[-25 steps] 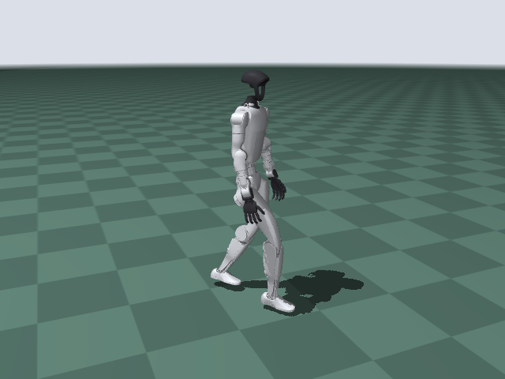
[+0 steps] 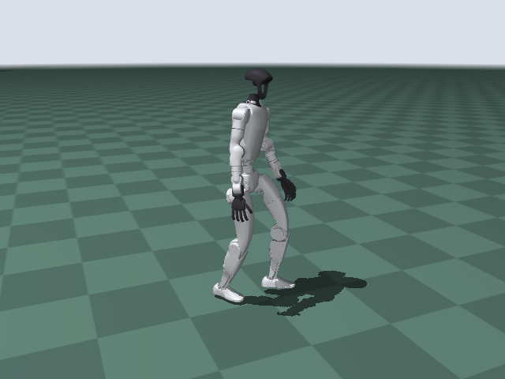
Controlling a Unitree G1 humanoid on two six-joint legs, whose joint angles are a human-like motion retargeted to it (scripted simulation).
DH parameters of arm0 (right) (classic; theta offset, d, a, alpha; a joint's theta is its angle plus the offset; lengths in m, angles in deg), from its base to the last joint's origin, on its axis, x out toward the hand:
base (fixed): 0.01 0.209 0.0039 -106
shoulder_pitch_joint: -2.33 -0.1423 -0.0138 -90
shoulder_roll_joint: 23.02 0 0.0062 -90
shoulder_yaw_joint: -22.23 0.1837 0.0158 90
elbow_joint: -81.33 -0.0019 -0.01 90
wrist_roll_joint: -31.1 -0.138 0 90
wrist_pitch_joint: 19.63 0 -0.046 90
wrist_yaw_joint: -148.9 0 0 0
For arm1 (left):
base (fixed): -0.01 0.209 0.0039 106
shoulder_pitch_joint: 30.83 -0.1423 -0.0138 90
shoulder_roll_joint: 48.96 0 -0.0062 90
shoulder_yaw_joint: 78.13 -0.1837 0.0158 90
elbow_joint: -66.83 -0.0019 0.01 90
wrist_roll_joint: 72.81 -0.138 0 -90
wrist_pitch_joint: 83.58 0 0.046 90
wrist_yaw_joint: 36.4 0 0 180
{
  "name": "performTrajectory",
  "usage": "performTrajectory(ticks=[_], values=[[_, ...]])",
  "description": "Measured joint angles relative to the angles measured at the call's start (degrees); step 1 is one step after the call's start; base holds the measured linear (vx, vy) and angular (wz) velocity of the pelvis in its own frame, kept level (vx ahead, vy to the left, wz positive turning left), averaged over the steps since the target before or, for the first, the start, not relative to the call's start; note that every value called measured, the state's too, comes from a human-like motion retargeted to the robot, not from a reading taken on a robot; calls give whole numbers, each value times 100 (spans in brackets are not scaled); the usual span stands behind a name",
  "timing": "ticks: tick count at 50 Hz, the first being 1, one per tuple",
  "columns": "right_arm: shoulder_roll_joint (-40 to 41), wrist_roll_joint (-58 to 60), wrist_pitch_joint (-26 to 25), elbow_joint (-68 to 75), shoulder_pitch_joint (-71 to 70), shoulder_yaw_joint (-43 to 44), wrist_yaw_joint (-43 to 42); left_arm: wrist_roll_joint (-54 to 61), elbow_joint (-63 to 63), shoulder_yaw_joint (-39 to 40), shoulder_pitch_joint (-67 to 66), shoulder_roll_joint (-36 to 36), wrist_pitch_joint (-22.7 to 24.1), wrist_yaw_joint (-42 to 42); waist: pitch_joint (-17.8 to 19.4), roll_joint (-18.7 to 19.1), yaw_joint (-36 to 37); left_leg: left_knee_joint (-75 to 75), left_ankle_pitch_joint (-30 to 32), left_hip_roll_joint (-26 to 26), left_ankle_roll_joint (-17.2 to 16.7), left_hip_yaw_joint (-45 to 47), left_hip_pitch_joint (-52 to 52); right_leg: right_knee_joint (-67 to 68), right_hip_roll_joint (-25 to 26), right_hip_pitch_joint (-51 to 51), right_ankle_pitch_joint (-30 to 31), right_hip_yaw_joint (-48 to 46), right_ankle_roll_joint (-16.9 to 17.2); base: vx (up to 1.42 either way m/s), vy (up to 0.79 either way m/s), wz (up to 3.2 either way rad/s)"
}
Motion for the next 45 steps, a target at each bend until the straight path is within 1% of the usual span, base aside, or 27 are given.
performTrajectory(ticks=[2,3,5,8,10,12,13,15,17,19,21,23,25,27,30,32,33,35,38,40,43,45], values=[[-29,68,0,81,-16,35,-52,-22,51,-2,34,-11,34,-45,-32,-64,2,-905,300,-192,-66,33,-40,119,-107,88,-227,7,6,67,14,2],[-36,92,-1,99,3,42,-87,-24,65,-2,16,-25,46,-74,-56,-60,6,-1037,333,-226,-74,30,-121,238,-121,124,-350,9,-4,69,16,3],[-29,122,4,113,72,49,-171,-26,65,-8,-73,-78,58,-145,-139,-74,12,-1002,378,-298,-18,59,-280,542,-195,161,-572,-57,-22,70,16,0],[-16,109,-2,110,115,84,-262,63,-47,-7,-189,-90,21,-200,-314,-141,113,-667,446,-420,164,125,-365,1079,-463,170,-563,-351,-19,73,17,-1],[0,61,-8,99,154,109,-282,155,-177,-27,-288,-87,-16,-206,-412,-231,136,-395,376,-605,351,122,-338,1616,-667,134,-273,-349,81,73,18,27],[-9,-56,-32,66,104,121,-220,290,-382,-32,-306,-26,-52,-123,-360,-416,139,-483,283,-970,583,126,4,2545,-1042,-23,495,-268,250,71,18,41],[-12,-99,-35,26,82,119,-192,313,-450,-28,-340,-15,-63,-93,-327,-508,100,-547,234,-1171,705,112,184,3104,-1232,-181,986,-200,331,70,18,55],[-31,-167,-38,-98,20,96,-163,300,-535,-21,-407,20,-95,-36,-266,-611,-21,-705,128,-1498,906,25,561,4170,-1530,-600,1774,-94,383,70,17,60],[-50,-209,-25,-260,-23,62,-181,258,-586,-52,-470,55,-143,-14,-209,-602,-170,-849,7,-1715,994,-140,958,4950,-1722,-1052,1755,-98,222,72,14,57],[-72,-240,-5,-426,-62,23,-226,233,-649,-73,-485,74,-205,-9,-149,-530,-324,-1082,-79,-1849,1014,-336,1410,5345,-1829,-1504,1275,-164,4,73,12,51],[-103,-277,5,-585,-113,-26,-264,232,-720,-67,-440,79,-275,11,-86,-411,-490,-1413,-148,-1905,1002,-557,1912,5298,-1829,-1947,760,-255,-159,74,9,53],[-124,-302,13,-713,-128,-84,-289,258,-778,-62,-397,48,-315,29,-37,-264,-659,-1660,-275,-1883,980,-773,2377,4823,-1710,-2318,426,-352,-211,75,6,60],[-129,-308,8,-788,-130,-136,-288,303,-814,-65,-346,12,-320,55,5,-121,-817,-1822,-420,-1811,962,-969,2787,4017,-1500,-2616,364,-391,-142,74,3,59],[-109,-305,-20,-805,-112,-168,-292,343,-828,-73,-290,-17,-289,73,22,24,-934,-1872,-545,-1696,928,-1102,3122,2909,-1158,-2791,657,-324,78,71,1,53],[-50,-251,-87,-762,-66,-157,-304,402,-817,-33,-192,-23,-224,61,-13,223,-1043,-1678,-672,-1467,836,-1066,3452,1224,-592,-2830,1432,-93,461,67,-2,45],[-6,-231,-138,-655,-6,-116,-323,474,-792,33,-144,-33,-189,18,-37,324,-1064,-1236,-714,-1342,720,-1152,3547,834,-320,-2728,1952,49,582,64,-6,39],[15,-230,-161,-586,43,-98,-341,517,-775,63,-140,-45,-173,-6,-52,363,-1066,-925,-712,-1297,649,-1213,3559,872,-215,-2678,2130,98,592,63,-8,37],[47,-254,-204,-438,157,-69,-373,602,-736,99,-162,-77,-145,-48,-86,449,-1060,-123,-603,-1181,457,-1295,3481,1116,-25,-2561,2271,132,522,62,-9,37],[54,-305,-244,-260,279,-59,-391,680,-614,60,-194,-107,-125,-43,-81,651,-1022,1561,-87,-816,126,-1240,3010,1505,177,-2276,1896,-123,167,59,-9,40],[34,-322,-260,-204,306,-54,-396,677,-486,-6,-176,-116,-139,-20,-49,730,-956,2562,82,-516,121,-1081,2565,1670,226,-2060,1524,-319,-23,58,-8,35],[-14,-343,-267,-188,238,-52,-420,641,-309,-90,-102,-120,-185,-8,16,712,-746,3265,-363,-154,407,-808,1846,1735,176,-1744,1026,-485,-124,56,-6,9],[-55,-384,-260,-193,100,-25,-400,626,-249,-106,-27,-112,-230,23,59,651,-570,3081,-766,-85,571,-697,1433,1665,104,-1541,793,-511,-122,55,-2,-20]])
